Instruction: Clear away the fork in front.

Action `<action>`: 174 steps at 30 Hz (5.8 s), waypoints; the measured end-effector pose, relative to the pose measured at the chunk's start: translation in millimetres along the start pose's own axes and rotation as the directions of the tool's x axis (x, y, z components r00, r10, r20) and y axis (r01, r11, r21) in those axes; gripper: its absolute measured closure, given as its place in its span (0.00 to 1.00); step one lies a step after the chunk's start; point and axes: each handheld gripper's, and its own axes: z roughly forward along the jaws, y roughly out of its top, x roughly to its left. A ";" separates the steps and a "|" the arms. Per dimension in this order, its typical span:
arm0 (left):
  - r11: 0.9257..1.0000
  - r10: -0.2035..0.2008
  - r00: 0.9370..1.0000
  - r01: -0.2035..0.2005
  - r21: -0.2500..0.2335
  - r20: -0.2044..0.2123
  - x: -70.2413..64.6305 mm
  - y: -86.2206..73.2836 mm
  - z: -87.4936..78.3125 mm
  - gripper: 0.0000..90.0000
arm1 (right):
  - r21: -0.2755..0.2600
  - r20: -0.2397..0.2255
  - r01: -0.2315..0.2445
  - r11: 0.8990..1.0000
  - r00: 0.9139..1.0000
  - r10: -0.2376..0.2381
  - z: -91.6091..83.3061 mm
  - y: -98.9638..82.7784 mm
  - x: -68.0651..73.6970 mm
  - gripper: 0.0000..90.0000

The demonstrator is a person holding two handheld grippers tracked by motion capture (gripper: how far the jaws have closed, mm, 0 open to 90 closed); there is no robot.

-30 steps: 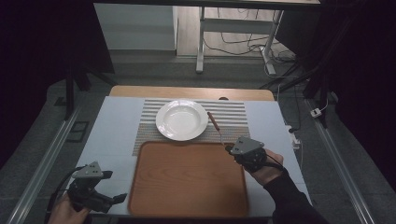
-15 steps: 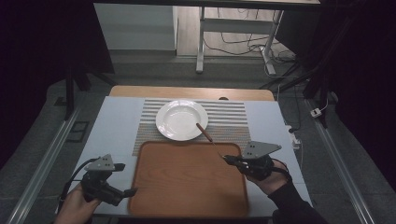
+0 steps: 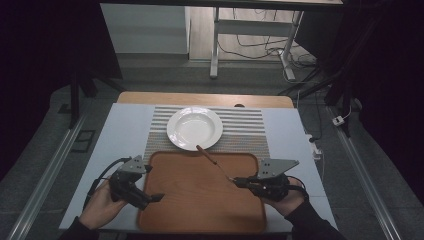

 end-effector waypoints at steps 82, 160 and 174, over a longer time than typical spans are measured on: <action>0.940 -0.062 0.994 0.028 0.341 0.089 -12.4 20.8 47.3 0.89 | 0.047 0.147 -0.194 0.980 0.972 0.186 -7.8 -24.5 17.9 0.22; 0.922 -0.306 0.952 0.302 0.241 -0.022 52.5 36.7 94.3 0.99 | 0.077 0.376 -0.384 0.920 0.866 0.330 -52.1 -64.2 24.3 0.00; 0.948 -0.201 0.978 0.181 0.263 0.052 17.3 49.6 100.4 0.99 | 0.076 0.370 -0.388 0.918 0.866 0.336 -52.3 -64.4 23.9 0.00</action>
